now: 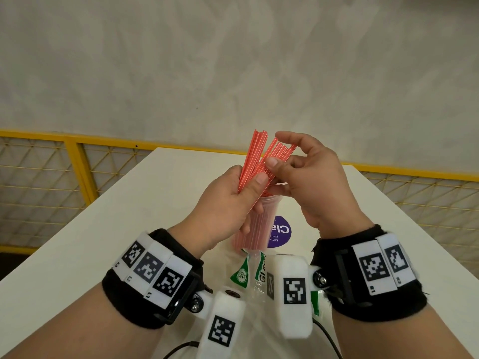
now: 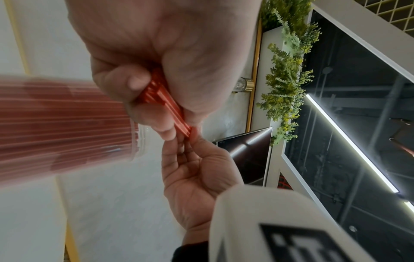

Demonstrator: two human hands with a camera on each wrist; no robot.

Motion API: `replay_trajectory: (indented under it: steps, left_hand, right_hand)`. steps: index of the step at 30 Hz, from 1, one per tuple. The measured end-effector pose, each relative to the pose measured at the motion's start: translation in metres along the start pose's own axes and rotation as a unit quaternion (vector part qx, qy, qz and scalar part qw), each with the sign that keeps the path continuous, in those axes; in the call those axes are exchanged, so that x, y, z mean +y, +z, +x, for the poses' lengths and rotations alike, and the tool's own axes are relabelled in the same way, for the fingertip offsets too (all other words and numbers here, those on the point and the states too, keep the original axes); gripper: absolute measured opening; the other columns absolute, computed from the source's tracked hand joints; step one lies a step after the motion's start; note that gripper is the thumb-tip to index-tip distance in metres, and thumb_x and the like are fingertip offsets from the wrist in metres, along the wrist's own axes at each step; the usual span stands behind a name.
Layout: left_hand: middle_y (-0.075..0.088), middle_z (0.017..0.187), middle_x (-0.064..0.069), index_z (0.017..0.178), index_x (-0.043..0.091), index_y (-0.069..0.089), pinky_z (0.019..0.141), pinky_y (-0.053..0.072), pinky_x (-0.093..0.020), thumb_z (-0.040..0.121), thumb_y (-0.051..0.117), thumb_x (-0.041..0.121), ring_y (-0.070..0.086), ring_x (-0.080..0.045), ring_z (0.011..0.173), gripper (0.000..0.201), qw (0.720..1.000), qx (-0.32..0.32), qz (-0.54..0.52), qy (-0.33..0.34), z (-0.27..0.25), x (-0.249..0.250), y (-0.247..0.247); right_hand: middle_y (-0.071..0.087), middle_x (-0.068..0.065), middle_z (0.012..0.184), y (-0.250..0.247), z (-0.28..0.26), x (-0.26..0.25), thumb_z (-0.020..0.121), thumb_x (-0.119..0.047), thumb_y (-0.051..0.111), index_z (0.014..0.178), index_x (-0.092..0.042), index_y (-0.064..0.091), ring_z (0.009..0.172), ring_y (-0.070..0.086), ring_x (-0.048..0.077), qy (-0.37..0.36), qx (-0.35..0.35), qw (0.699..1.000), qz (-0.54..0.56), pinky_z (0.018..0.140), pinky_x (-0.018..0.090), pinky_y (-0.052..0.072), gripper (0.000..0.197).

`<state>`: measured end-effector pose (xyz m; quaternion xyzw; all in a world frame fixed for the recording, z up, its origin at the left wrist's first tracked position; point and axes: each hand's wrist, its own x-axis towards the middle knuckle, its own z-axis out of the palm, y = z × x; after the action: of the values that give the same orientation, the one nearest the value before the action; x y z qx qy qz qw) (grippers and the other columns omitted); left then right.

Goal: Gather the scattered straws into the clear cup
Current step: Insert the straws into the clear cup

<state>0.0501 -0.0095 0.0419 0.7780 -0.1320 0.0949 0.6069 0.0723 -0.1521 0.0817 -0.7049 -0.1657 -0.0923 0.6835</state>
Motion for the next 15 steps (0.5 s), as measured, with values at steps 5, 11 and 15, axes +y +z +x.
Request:
replay_trajectory:
  steps: [5, 11, 15]
  left_hand:
    - [0.07, 0.074, 0.004, 0.111, 0.026, 0.053, 0.036, 0.036, -0.021, 0.097, 0.04, 0.051, 0.058, -0.021, 0.043, 0.031, 1.0, 0.006, -0.009, -0.007, -0.0012, 0.0025, -0.0008]
    - [0.07, 0.077, 0.008, 0.106, 0.028, 0.051, 0.036, 0.036, -0.021, 0.098, 0.038, 0.05, 0.06, -0.021, 0.043, 0.026, 1.0, 0.025, 0.014, 0.007, -0.0001, 0.0029, -0.0023]
    - [0.067, 0.083, 0.008, 0.101, 0.027, 0.048, 0.037, 0.037, -0.017, 0.099, 0.038, 0.046, 0.061, -0.018, 0.041, 0.021, 0.995, 0.087, 0.045, 0.011, 0.0043, -0.0009, -0.006]
  right_hand:
    - [0.067, 0.024, 0.081, -0.0003, -0.0008, -0.0008, 0.088, -0.004, 0.066, 0.115, -0.024, 0.057, 0.077, 0.072, 0.031, -0.007, 0.0, 1.0, 0.007, 0.066, 0.043, 0.06, 0.034]
    - [0.068, 0.014, 0.074, -0.0015, 0.0015, 0.0001, 0.09, -0.003, 0.064, 0.115, -0.024, 0.056, 0.068, 0.072, 0.024, -0.027, 0.021, 0.999, -0.007, 0.058, 0.036, 0.058, 0.033]
    - [0.066, 0.004, 0.072, -0.0085, 0.0066, 0.0019, 0.089, 0.0, 0.061, 0.102, -0.026, 0.055, 0.068, 0.07, 0.02, -0.075, 0.12, 0.989, 0.041, 0.055, 0.032, 0.056, 0.03]
